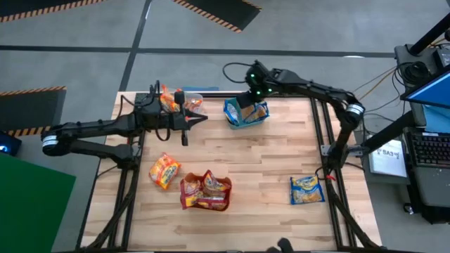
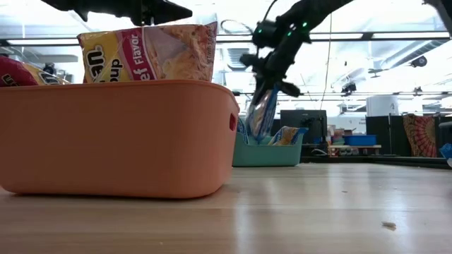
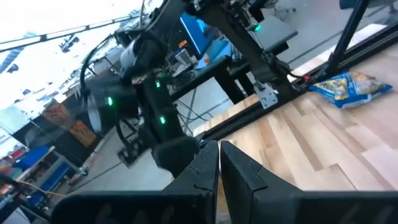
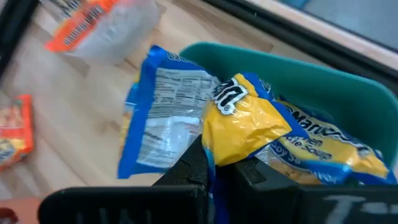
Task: Sort Maruchan noodles
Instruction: Put the blue noodle pack into the green bin
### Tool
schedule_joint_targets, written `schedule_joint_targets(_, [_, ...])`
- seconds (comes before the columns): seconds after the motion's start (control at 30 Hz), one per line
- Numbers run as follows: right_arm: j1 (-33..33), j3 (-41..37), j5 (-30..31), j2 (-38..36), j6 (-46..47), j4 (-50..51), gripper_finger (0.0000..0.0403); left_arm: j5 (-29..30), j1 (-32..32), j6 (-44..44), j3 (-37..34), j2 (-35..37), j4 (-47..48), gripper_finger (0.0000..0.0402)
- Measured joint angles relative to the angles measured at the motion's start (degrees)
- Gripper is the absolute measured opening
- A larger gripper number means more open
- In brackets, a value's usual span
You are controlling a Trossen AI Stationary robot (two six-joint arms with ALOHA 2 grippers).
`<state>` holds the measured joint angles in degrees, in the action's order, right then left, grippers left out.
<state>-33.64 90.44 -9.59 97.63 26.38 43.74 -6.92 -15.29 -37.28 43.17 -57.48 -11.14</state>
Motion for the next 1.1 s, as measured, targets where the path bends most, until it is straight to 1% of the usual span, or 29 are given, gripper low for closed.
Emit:
schedule_joint_targets(0.13, [-0.16,1.97,-0.04,4.11,-0.23,0.12,0.0015,0.41,-0.08,-1.33,-0.46,0.22,0.63,0.0])
schedule_joint_targets(0.3, [-0.16,3.62,0.12,7.47,-0.43,0.25,0.0015,0.44,-0.31,-1.44,-0.47,-0.04,0.6,0.0])
schedule_joint_targets(0.57, [-0.16,4.67,0.77,9.73,-0.2,-0.3,0.0018,0.44,-0.31,-1.68,-0.47,-0.17,0.57,0.0])
schedule_joint_targets(0.67, [-0.16,4.67,0.79,9.73,-0.17,-0.57,0.0037,0.44,-0.31,-1.65,-0.47,-0.17,0.57,0.0])
schedule_joint_targets(0.93, [-0.14,4.66,0.79,9.73,-0.1,-3.25,0.0113,0.42,-0.31,-1.67,-0.47,-0.17,0.55,0.0])
schedule_joint_targets(1.1, [-0.03,4.65,0.6,9.73,-0.3,-6.22,0.0141,0.42,-0.31,-1.65,-0.47,-0.17,0.55,0.0])
